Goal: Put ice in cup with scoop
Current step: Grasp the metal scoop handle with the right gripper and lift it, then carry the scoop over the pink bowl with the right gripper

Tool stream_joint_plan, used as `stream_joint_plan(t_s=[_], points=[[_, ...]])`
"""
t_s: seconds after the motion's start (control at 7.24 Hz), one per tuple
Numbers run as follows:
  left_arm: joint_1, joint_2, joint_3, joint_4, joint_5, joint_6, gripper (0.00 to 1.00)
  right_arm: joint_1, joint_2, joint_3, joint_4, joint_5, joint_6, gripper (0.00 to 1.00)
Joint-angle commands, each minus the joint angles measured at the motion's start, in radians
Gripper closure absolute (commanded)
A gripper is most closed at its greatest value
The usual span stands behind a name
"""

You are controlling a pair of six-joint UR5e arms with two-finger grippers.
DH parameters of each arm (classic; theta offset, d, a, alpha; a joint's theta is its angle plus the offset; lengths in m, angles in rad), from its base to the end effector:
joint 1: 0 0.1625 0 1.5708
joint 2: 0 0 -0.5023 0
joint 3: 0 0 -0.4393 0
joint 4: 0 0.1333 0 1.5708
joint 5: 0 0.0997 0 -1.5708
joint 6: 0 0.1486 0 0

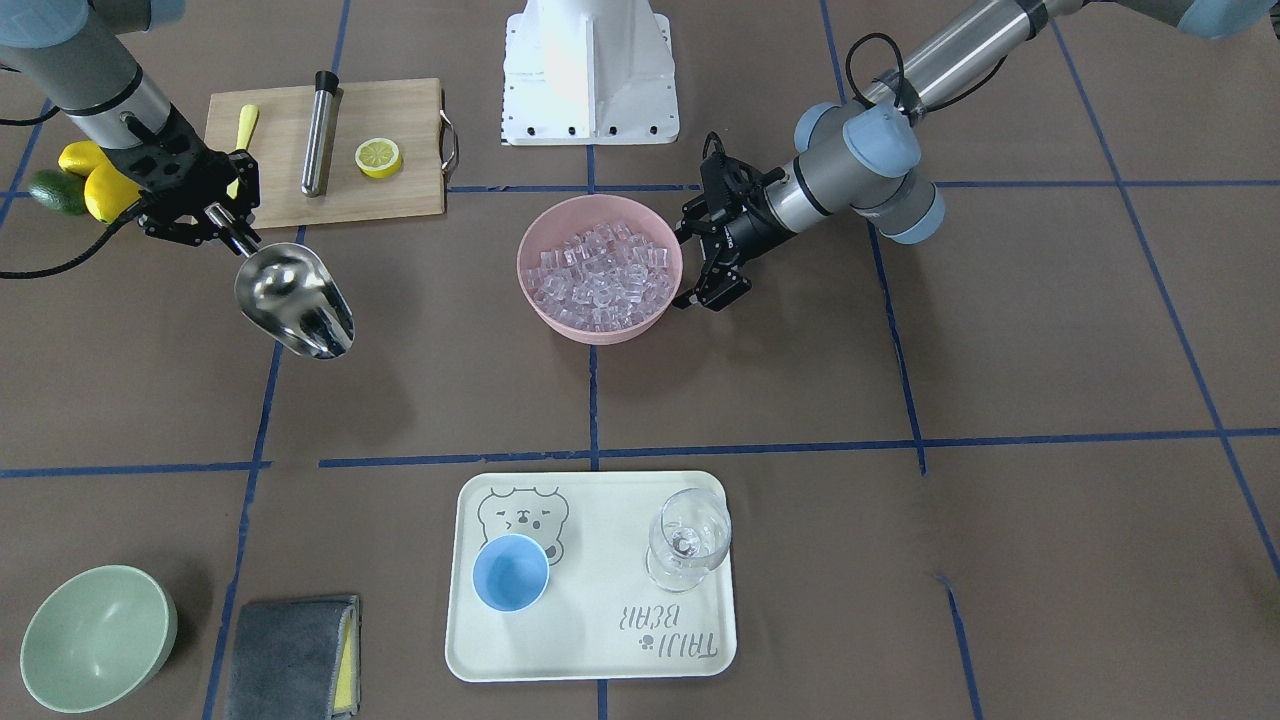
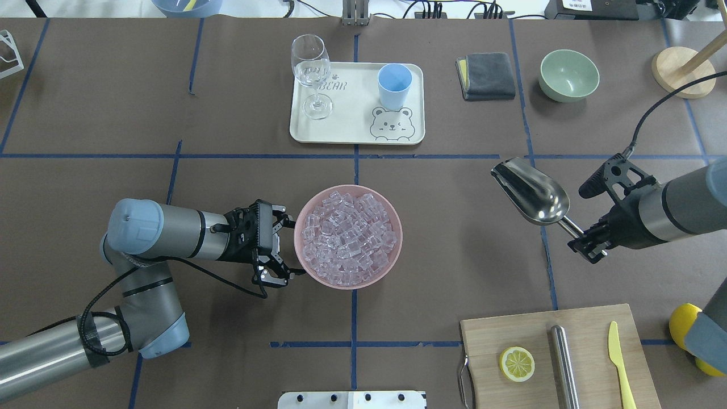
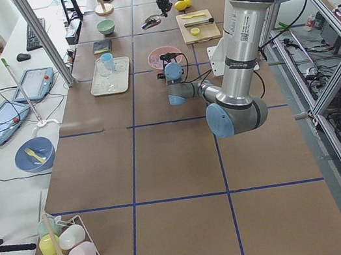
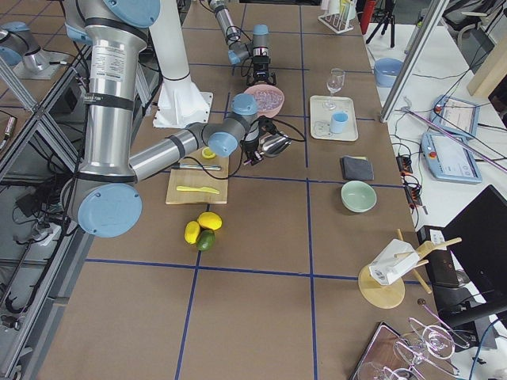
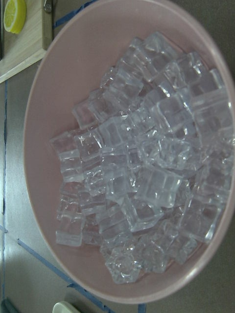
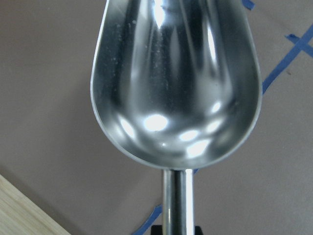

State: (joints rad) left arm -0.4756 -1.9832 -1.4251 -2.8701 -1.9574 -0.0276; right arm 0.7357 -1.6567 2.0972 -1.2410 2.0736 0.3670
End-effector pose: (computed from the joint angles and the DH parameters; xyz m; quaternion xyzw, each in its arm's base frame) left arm 0.6431 -0.4181 0.4079 0.5135 0.4838 0.4706 0.5299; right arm -0.3415 -0.3924 0.4997 0.1697 -0.3959 -0.2991 0.8515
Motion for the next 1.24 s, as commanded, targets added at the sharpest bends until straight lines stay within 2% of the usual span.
stream_joint_plan(t_s=[0.0, 0.14, 0.28, 0.41, 0.55, 0.83, 1.1], points=[[0.000, 0.001, 0.000, 0.000, 0.000, 0.000, 0.00, 0.012, 0.087, 0.084, -0.223, 0.053, -0.017, 1.00], [-0.001, 0.001, 0.000, 0.000, 0.000, 0.000, 0.00, 0.005, 0.168, 0.108, -0.370, 0.052, -0.014, 1.00], [0.000, 0.001, 0.000, 0.000, 0.000, 0.000, 0.00, -0.019, 0.305, 0.130, -0.585, 0.037, -0.002, 1.00], [0.000, 0.000, 0.000, 0.000, 0.000, 0.000, 0.00, -0.082, 0.444, 0.148, -0.799, -0.046, -0.002, 1.00], [0.000, 0.000, -0.001, -0.002, 0.000, 0.000, 0.00, -0.141, 0.554, 0.147, -0.947, -0.125, -0.006, 1.00], [0.000, 0.000, -0.002, -0.002, 0.000, 0.000, 0.00, -0.197, 0.673, 0.136, -1.078, -0.138, -0.078, 1.00], [0.000, 0.000, 0.000, -0.002, 0.000, 0.000, 0.00, -0.306, 0.847, 0.062, -1.306, -0.261, -0.089, 1.00]])
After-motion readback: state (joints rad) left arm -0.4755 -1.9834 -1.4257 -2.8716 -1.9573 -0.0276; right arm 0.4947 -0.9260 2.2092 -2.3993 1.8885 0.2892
